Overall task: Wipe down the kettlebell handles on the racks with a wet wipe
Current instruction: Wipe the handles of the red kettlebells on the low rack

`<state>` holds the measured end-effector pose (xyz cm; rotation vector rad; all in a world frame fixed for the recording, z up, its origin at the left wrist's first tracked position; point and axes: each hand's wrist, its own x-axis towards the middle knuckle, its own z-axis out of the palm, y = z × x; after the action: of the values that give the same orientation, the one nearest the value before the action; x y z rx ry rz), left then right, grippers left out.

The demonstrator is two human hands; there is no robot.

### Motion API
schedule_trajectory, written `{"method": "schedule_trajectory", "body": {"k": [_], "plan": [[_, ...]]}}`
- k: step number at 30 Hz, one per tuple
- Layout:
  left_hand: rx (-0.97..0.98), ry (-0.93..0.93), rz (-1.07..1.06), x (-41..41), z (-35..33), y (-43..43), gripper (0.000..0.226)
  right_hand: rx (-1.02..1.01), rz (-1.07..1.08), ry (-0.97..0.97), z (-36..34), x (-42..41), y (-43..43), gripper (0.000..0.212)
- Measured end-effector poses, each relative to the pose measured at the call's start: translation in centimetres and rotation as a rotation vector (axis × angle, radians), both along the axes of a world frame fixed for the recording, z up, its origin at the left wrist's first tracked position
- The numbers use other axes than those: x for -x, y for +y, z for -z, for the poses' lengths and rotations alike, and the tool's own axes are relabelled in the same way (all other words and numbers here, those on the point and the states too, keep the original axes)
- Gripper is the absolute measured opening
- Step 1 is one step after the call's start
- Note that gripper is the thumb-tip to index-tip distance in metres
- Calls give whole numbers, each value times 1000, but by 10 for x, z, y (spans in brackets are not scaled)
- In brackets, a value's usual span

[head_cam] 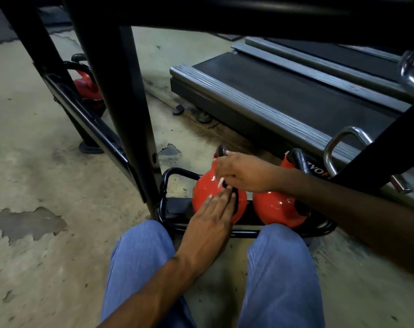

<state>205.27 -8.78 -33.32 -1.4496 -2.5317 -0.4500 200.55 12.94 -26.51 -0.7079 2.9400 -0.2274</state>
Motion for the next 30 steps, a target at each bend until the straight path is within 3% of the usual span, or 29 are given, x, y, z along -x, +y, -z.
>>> {"method": "schedule_trajectory", "body": {"k": [3, 6, 11, 14, 17, 18, 22, 25, 28, 30], "plan": [[6, 4, 11, -2, 2, -2, 74, 25, 102, 18, -2, 16, 9, 40], [12, -9, 24, -1, 2, -4, 71, 321, 452, 146, 12, 16, -2, 39], [20, -117, 61, -1, 4, -9, 78, 820, 895, 332, 55, -83, -81, 37], [3, -105, 84, 2, 2, -11, 71, 1160, 1098, 141, 42, -49, -69, 32], [-23, -132, 86, 3, -5, -12, 64, 1728, 1192, -209, 27, -6, -48, 40], [-34, -154, 89, 3, -5, -13, 64, 1760, 1189, -254, 29, -8, -50, 40], [-84, -234, 98, 5, -4, -15, 64, 1537, 1205, 17, 51, -64, -79, 30], [-62, -179, 122, 6, -4, -16, 63, 1404, 1189, 138, 52, -34, -65, 37], [-6, -100, 137, 0, 2, -19, 65, 1093, 1161, 240, 50, 2, -54, 32], [23, -86, 149, -5, 8, -20, 74, 893, 1024, 347, 54, -22, -65, 28]]}}
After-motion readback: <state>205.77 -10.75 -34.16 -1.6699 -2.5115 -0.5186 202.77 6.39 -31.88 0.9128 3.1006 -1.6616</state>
